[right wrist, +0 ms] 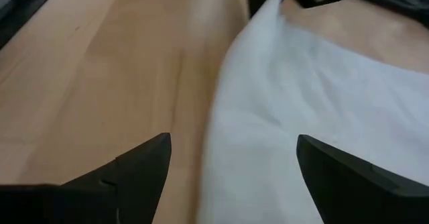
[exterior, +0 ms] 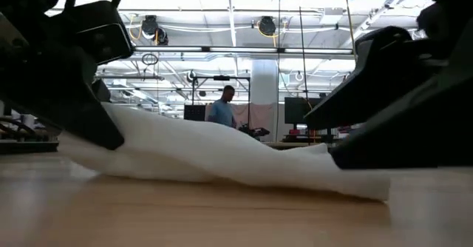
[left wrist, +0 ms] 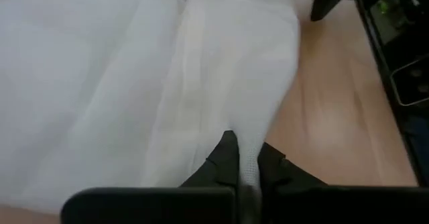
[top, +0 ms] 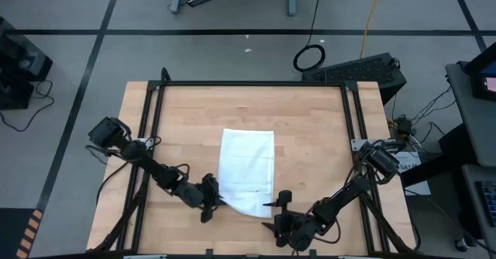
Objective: Roll towel
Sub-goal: Roll the white towel
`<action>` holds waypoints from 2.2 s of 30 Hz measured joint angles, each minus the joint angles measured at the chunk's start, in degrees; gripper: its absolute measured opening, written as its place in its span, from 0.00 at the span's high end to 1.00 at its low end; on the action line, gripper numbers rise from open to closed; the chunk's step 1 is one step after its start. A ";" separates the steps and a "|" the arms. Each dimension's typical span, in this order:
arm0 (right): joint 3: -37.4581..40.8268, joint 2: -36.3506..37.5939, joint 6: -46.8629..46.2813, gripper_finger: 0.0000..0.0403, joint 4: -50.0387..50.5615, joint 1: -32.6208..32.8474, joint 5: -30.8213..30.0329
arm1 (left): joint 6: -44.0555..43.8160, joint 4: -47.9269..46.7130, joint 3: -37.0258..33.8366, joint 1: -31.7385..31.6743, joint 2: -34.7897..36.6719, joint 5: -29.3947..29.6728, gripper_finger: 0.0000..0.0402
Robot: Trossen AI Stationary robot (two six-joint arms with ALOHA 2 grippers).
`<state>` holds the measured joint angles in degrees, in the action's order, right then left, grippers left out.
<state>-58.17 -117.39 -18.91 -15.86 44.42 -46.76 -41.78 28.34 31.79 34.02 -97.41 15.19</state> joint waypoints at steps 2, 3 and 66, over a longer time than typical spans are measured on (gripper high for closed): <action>-0.02 -0.12 0.96 0.22 0.14 -0.61 2.31 | -0.52 0.08 0.00 -0.38 0.00 -0.58 0.98; -0.02 -0.28 1.09 0.22 0.22 -0.77 3.21 | -1.14 0.06 0.00 -0.52 0.02 -0.96 0.98; -0.02 6.01 -34.00 0.99 11.45 -13.87 41.44 | 5.79 -16.46 0.04 5.22 13.77 2.42 0.51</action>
<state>-58.19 -111.37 -52.91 -4.41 30.55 -5.32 -35.99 11.88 31.83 39.24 -83.63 17.62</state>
